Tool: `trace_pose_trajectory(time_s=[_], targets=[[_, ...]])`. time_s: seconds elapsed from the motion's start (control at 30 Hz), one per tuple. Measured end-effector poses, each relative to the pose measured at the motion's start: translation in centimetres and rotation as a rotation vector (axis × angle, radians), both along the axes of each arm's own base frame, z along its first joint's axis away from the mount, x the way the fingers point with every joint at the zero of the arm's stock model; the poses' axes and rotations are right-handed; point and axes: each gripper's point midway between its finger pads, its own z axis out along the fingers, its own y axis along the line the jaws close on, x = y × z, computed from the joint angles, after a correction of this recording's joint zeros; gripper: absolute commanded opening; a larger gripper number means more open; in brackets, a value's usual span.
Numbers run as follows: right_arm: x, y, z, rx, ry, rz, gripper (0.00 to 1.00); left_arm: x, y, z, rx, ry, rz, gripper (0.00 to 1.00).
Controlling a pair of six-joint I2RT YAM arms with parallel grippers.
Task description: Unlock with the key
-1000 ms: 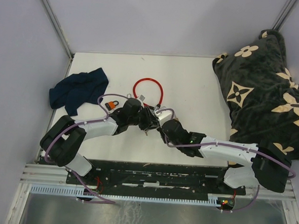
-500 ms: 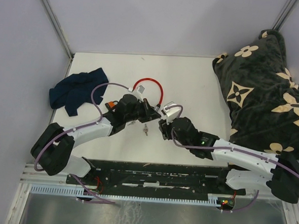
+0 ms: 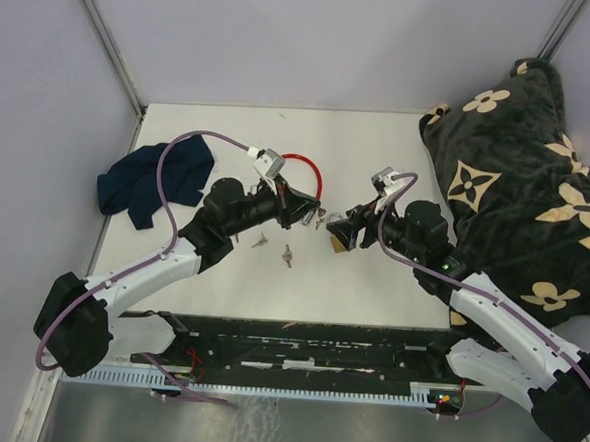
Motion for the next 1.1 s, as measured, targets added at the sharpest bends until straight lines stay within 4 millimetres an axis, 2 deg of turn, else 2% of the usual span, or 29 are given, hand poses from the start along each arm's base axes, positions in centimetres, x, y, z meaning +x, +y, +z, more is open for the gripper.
trace_pose_trajectory(time_s=[0.13,0.4,0.63,0.77,1.0,1.1], targets=[[-0.6,0.7,2.0,0.099,-0.014,0.115,0.66,-0.9,-0.6,2.3,-0.06,-0.08,-0.067,0.03],[-0.8,0.7,5.4,0.276,-0.019,0.266,0.61,-2.7,-1.1,4.9,-0.173,-0.115,-0.174,0.03],[-2.0,1.6,6.7,0.356,0.002,0.365,0.53,-3.4,-1.2,6.2,-0.243,-0.093,-0.206,0.03],[-2.3,1.9,7.0,0.381,0.018,0.401,0.44,-3.7,-1.3,6.7,-0.268,-0.082,-0.218,0.03],[-2.8,2.0,7.6,0.402,0.019,0.427,0.29,-3.7,-1.5,6.6,-0.287,-0.048,-0.227,0.03],[-2.9,2.0,7.6,0.408,0.02,0.428,0.26,-3.7,-1.5,6.6,-0.291,-0.037,-0.227,0.03]])
